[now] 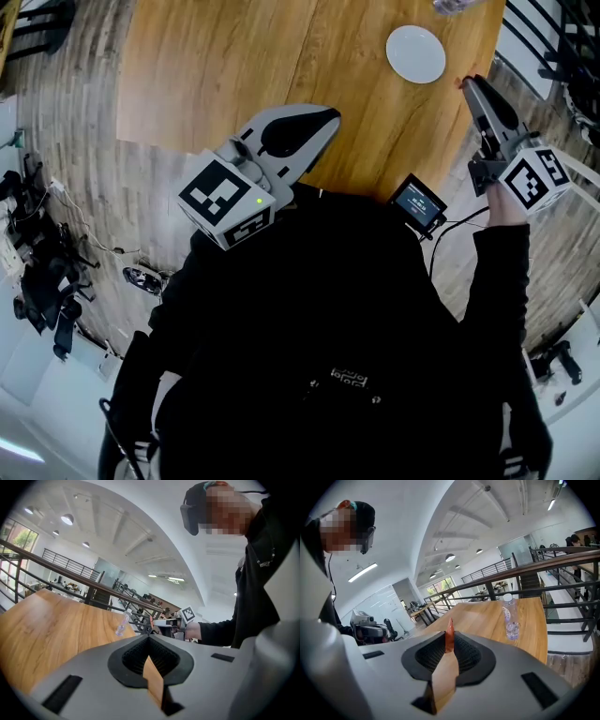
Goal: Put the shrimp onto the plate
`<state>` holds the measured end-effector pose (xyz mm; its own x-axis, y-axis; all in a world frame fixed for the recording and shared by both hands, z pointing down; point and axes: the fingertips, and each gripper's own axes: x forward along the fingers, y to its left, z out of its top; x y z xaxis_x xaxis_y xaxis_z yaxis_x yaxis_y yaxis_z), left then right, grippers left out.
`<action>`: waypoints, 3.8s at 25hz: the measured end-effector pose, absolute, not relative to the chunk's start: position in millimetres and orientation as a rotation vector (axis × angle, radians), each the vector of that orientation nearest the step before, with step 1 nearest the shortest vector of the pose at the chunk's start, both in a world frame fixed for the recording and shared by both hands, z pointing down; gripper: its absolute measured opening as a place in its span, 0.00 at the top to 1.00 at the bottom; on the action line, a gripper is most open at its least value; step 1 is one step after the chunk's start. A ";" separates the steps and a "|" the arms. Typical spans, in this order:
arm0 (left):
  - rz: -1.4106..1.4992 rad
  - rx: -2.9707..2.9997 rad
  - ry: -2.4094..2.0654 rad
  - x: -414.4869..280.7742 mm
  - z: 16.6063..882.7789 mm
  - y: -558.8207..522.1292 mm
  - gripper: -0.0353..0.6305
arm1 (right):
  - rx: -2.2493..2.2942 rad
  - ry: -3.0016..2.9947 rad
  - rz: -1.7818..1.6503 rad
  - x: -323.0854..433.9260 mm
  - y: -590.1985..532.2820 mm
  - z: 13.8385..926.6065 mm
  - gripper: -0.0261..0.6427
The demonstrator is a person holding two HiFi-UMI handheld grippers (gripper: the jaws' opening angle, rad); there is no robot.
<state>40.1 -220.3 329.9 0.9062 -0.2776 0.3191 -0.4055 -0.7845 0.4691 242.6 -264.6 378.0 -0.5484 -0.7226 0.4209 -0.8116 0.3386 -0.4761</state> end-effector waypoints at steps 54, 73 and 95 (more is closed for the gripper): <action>0.267 2.313 -0.706 -19.9 356.9 -201.8 0.94 | 1.087 -2.014 1.162 258.5 -309.6 609.6 0.86; 0.245 2.285 -0.735 -26.4 364.6 -196.6 0.94 | 1.061 -1.876 1.081 260.5 -322.5 645.0 0.85; 0.248 2.419 -0.605 -8.6 343.9 -193.0 0.94 | 1.306 -2.006 1.070 267.7 -315.6 562.4 0.73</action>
